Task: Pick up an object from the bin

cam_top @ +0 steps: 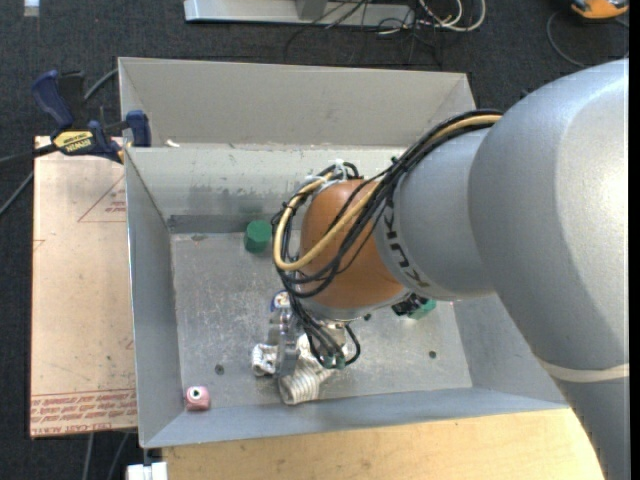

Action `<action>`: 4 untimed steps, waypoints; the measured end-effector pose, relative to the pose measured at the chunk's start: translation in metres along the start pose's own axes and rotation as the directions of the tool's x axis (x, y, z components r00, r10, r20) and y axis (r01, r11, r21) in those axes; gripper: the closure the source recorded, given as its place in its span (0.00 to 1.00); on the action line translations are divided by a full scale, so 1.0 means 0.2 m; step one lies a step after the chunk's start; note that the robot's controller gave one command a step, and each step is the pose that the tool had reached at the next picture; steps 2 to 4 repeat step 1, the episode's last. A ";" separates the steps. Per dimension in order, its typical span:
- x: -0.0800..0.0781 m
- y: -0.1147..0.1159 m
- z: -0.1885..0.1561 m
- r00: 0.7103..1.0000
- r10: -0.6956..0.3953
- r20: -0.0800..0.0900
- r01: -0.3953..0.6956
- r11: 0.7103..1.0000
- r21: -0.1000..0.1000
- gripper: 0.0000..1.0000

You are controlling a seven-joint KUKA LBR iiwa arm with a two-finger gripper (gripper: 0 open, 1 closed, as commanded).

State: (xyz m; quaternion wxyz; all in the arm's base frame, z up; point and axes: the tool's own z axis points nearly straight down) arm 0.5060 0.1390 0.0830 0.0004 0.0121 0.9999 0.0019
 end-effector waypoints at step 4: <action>0.00 0.00 0.00 1.000 0.000 0.000 0.000 1.000 0.000 1.00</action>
Offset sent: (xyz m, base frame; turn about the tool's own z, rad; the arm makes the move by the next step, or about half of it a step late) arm 0.0000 0.0000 0.0000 0.0000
